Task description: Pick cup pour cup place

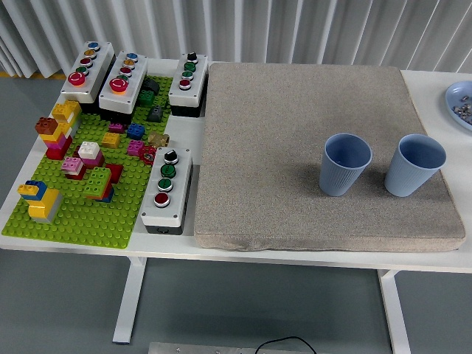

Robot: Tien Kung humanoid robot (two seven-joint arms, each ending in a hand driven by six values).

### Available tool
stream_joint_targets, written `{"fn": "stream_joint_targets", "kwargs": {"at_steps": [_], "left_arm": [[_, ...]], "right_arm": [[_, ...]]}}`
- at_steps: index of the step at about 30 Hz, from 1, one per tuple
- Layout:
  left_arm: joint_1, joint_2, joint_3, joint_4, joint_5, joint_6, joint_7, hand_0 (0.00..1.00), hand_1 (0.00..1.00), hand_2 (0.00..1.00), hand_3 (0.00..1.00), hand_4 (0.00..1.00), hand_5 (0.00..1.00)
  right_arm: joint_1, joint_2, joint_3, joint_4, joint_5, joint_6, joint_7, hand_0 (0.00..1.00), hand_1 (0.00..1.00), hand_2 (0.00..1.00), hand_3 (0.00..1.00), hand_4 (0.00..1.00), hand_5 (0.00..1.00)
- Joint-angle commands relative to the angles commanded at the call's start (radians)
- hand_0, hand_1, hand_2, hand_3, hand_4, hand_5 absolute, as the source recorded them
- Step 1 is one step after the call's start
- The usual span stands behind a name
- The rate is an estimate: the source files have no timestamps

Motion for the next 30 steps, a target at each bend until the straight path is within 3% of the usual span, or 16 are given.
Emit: {"fn": "stream_joint_targets", "kwargs": {"at_steps": [8, 12, 13, 14, 19, 20, 25, 27, 30], "left_arm": [[-0.004, -0.001, 0.013, 0.000, -0.013, -0.001, -0.003, 0.711, 0.728, 0.793, 0.644, 0.511, 0.938], [-0.006, -0.002, 0.017, 0.000, -0.017, -0.001, -0.004, 0.711, 0.728, 0.793, 0.644, 0.511, 0.938], [-0.006, -0.002, 0.018, 0.000, -0.017, -0.001, -0.004, 0.711, 0.728, 0.793, 0.644, 0.511, 0.938], [-0.006, -0.002, 0.020, 0.000, -0.019, -0.001, -0.004, 0.711, 0.729, 0.794, 0.644, 0.511, 0.938], [-0.007, -0.002, 0.026, 0.000, -0.023, -0.002, -0.004, 0.711, 0.729, 0.794, 0.644, 0.511, 0.938], [-0.006, -0.002, 0.027, 0.000, -0.023, -0.002, -0.003, 0.712, 0.731, 0.794, 0.644, 0.510, 0.937], [-0.006, -0.002, 0.035, 0.000, -0.026, -0.003, -0.004, 0.712, 0.731, 0.794, 0.644, 0.510, 0.937], [-0.006, -0.003, 0.037, 0.000, -0.027, -0.003, -0.004, 0.711, 0.731, 0.794, 0.644, 0.510, 0.937], [-0.006, -0.002, 0.042, 0.000, -0.028, -0.005, -0.004, 0.711, 0.731, 0.794, 0.644, 0.510, 0.937]], "right_arm": [[0.094, 0.052, 0.018, -0.094, 0.019, -0.001, 0.016, 0.868, 0.829, 0.816, 0.865, 0.849, 0.309], [0.117, 0.072, 0.051, -0.126, 0.137, 0.029, 0.042, 0.868, 0.829, 0.816, 0.865, 0.849, 0.309], [0.120, 0.076, 0.055, -0.130, 0.146, 0.027, 0.046, 0.868, 0.829, 0.816, 0.865, 0.849, 0.309], [0.127, 0.087, 0.077, -0.142, 0.185, 0.019, 0.062, 0.863, 0.810, 0.800, 0.852, 0.852, 0.387], [0.141, 0.111, 0.127, -0.170, 0.396, 0.017, 0.112, 0.863, 0.810, 0.800, 0.852, 0.852, 0.387], [0.144, 0.117, 0.141, -0.178, 0.442, 0.027, 0.117, 0.859, 0.803, 0.801, 0.854, 0.856, 0.580], [0.153, 0.148, 0.192, -0.210, 0.644, 0.069, 0.125, 0.859, 0.803, 0.801, 0.854, 0.856, 0.580], [0.156, 0.154, 0.203, -0.216, 0.720, 0.071, 0.122, 0.859, 0.803, 0.801, 0.855, 0.857, 0.624], [0.153, 0.152, 0.204, -0.204, 0.715, 0.056, 0.120, 0.859, 0.803, 0.801, 0.855, 0.857, 0.624]]}}
